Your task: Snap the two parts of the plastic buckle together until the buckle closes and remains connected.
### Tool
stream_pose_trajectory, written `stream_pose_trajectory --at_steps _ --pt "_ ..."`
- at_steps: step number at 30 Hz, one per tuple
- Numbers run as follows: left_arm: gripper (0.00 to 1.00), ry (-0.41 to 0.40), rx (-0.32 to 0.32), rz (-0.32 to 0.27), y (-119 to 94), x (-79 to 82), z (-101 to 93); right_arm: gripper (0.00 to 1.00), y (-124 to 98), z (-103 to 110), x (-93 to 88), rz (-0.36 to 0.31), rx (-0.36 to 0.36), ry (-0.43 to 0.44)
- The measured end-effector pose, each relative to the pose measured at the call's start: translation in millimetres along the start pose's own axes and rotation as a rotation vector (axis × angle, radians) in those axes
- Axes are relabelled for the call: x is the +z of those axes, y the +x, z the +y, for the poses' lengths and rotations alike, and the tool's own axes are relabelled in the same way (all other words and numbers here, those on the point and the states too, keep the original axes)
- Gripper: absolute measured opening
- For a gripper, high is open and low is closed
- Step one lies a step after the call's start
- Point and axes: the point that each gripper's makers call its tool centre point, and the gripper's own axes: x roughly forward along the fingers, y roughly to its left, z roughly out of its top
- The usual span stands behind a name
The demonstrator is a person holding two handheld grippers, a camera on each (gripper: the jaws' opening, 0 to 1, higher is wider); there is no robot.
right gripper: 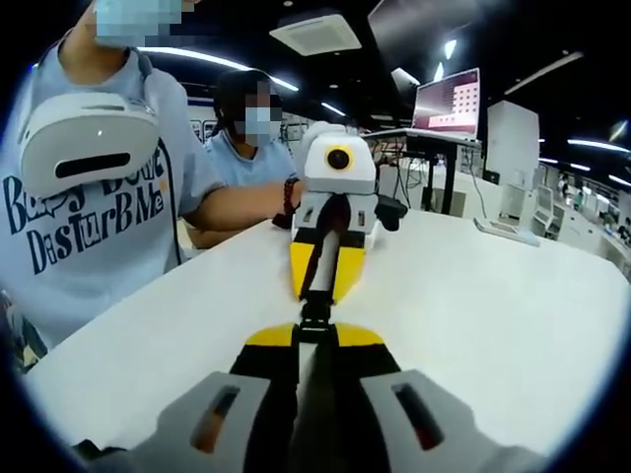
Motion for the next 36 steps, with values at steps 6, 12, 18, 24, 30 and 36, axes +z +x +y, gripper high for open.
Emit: stream_pose_trajectory --at_steps 6,12,18,24,30,36 --pt "0.11 -0.002 0.009 0.0 0.5 0.1 0.4 0.12 0.3 -1.3 0.0 0.005 -0.012 0.008" --pt "0.11 -0.001 0.007 0.0 1.3 0.3 -0.7 0.12 0.6 -1.0 0.4 0.005 -0.01 -0.003" --pt "0.11 0.001 0.004 0.001 0.9 -0.2 -1.0 0.12 0.9 -0.7 0.4 0.005 -0.008 -0.005" --pt "0.11 0.001 0.003 0.001 0.3 -0.9 -1.3 0.11 1.6 0.1 0.5 0.006 -0.01 -0.006" --pt "0.12 0.0 0.004 0.0 -0.3 -1.3 -1.6 0.12 1.6 0.9 0.3 0.001 -0.01 -0.005" --pt "0.12 -0.006 0.019 -0.002 -0.6 -1.0 -1.0 0.12 0.9 0.8 0.2 0.001 -0.015 -0.002"
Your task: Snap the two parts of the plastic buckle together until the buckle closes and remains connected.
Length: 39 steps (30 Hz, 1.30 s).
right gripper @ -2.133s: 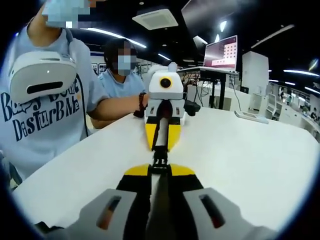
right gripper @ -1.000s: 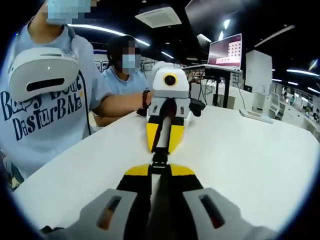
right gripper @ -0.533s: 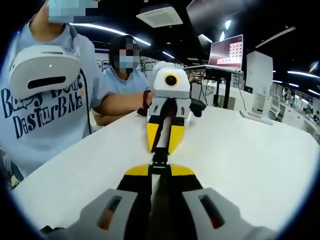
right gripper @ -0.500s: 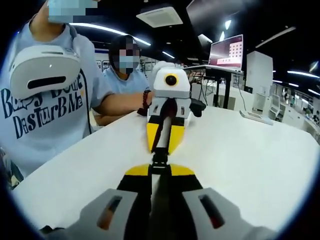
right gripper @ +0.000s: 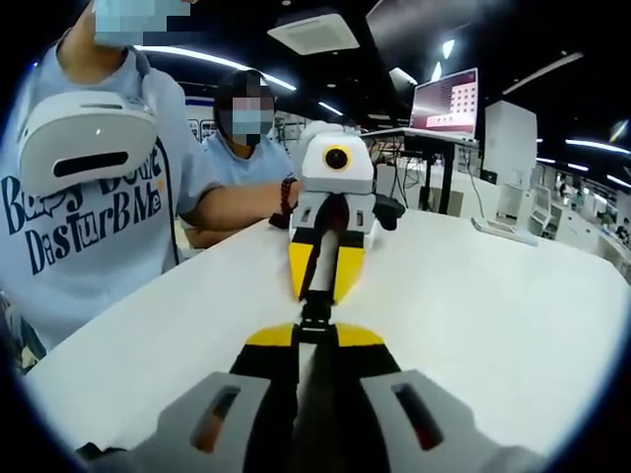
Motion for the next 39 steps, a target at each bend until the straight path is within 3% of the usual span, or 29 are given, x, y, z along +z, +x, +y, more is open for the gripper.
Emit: stream_pose_trajectory --at_steps 23,28,39 --pt "0.14 -0.01 0.035 -0.003 -1 2.3 7.3 0.12 -4 -7 0.9 0.0 -0.026 0.008" --pt "0.23 -0.014 0.029 0.001 -2 1.1 5.2 0.12 -5 -8 0.7 0.0 -0.039 0.01" --pt "0.21 -0.023 0.052 0.003 -8 -0.8 10.4 0.12 -7 -9 -0.2 0.0 -0.049 0.015"
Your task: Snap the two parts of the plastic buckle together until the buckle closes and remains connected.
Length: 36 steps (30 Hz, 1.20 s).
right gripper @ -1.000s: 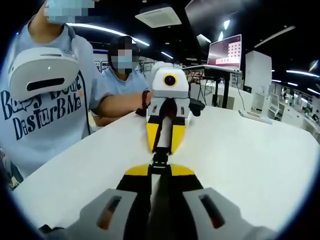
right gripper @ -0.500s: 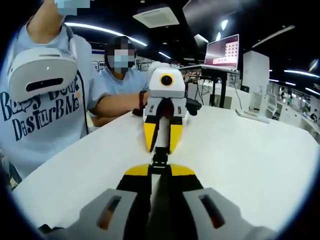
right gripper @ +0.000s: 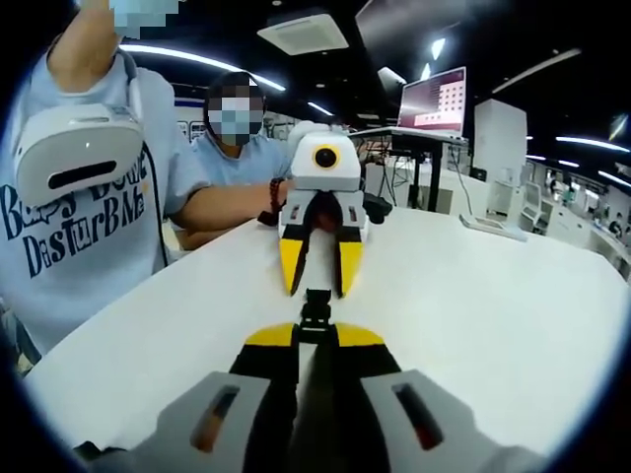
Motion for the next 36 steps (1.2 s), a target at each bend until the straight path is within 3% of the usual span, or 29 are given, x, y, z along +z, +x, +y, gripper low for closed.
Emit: stream_pose_trajectory --at_steps 11,20,36 --pt "0.2 -0.002 0.015 -0.003 -0.4 -0.2 1.0 0.12 -1.1 -0.4 -1.4 0.002 -0.011 0.006" --pt "0.12 0.003 0.017 -0.005 0.6 0.4 4.2 0.13 0.0 -1.9 -1.2 -0.001 -0.003 0.008" --pt "0.11 0.006 0.01 -0.003 2.8 0.7 4.1 0.13 -2.0 -1.4 -2.4 0.004 0.007 0.025"
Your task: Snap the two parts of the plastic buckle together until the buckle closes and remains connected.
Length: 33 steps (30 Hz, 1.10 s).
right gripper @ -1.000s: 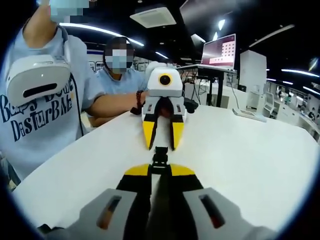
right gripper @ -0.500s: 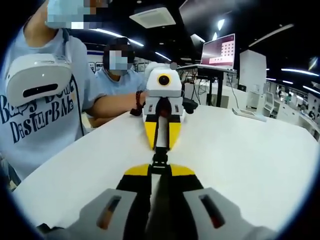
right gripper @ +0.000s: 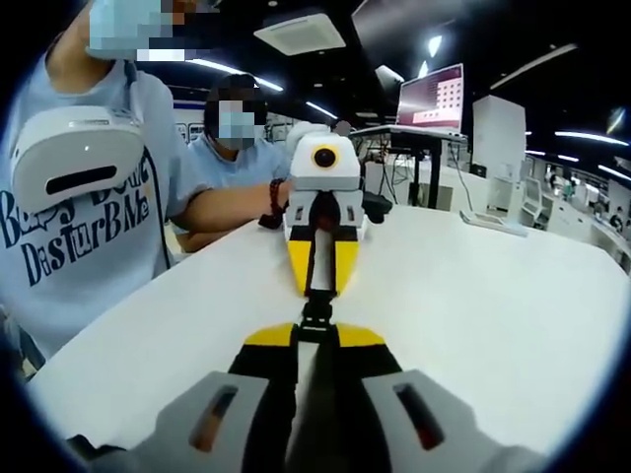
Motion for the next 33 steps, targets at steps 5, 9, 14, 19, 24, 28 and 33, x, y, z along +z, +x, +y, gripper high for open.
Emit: stream_pose_trajectory --at_steps 5,9,14,19,24,28,33 --pt "0.11 -0.002 0.004 0.001 -1.0 -0.6 0.8 0.17 -1.5 -0.5 -0.4 0.003 -0.006 0.013" --pt "0.11 -0.005 0.01 0.002 -1.8 -0.7 1.4 0.15 -2.1 -0.6 -0.9 0.009 -0.015 0.01" --pt "0.11 -0.004 0.011 0.002 -1.4 -0.5 0.8 0.13 -1.7 0.5 -1.0 0.009 -0.013 -0.005" --pt "0.11 0.002 0.012 0.003 -0.7 -0.4 -0.6 0.12 -1.8 1.5 -1.0 0.01 -0.011 -0.016" --pt "0.1 -0.002 0.011 0.006 -0.7 -0.7 -2.1 0.11 -1.4 2.7 -0.9 0.015 -0.01 -0.018" --pt "0.11 -0.007 0.009 0.006 -0.9 -1.1 -2.9 0.11 -0.6 3.3 -0.7 0.023 -0.015 -0.019" --pt "0.11 -0.007 0.005 0.005 -0.6 -1.6 -4.7 0.11 0.5 2.5 -0.7 0.022 -0.021 -0.021"
